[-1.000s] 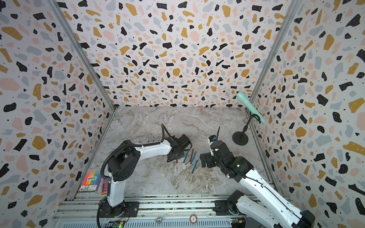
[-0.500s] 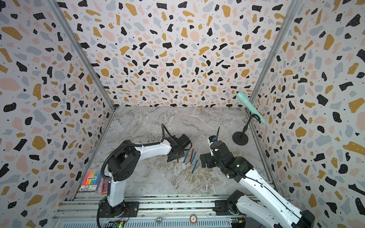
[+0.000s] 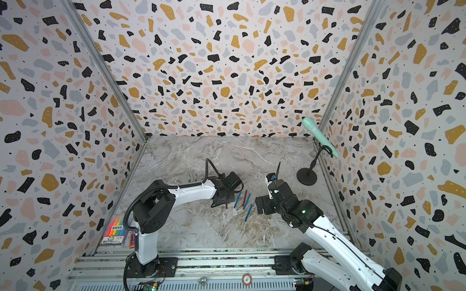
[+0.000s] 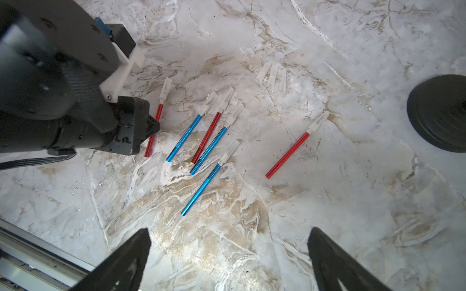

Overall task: Remove protective caps from carving knives
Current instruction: Pick up the carving knife from the center of the board.

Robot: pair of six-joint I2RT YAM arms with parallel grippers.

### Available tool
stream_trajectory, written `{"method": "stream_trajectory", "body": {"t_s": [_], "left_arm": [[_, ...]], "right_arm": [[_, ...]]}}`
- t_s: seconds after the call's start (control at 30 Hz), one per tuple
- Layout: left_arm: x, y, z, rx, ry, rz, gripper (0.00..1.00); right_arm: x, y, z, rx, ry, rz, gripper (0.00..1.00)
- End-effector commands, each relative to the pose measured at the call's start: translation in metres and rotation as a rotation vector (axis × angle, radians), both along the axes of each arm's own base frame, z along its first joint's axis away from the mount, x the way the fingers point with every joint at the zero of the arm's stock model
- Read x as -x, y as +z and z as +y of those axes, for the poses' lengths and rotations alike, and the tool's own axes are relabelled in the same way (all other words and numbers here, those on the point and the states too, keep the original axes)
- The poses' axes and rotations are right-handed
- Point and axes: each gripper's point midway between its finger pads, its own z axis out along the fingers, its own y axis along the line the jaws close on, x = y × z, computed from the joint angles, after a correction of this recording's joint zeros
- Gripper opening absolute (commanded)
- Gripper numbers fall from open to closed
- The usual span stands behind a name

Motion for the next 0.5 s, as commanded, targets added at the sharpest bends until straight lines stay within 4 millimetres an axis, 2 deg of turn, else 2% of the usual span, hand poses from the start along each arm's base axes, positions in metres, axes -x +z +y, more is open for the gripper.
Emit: {"method": "stream_trajectory", "body": {"t_s": [0.0,0.47], "left_arm": [[-0.002,0.034,-0.003,0.044,-0.104,-0.074,0.00],[0.015,0.083,0.015,0.059,-0.329,-0.221,0.00]], "right_arm": [[-0.001,0.003,0.001,-0.009,-0.006,-0.009,0.99],[0.000,0.009,0.003,-0.015,0.012,-0.010,0.99]]}}
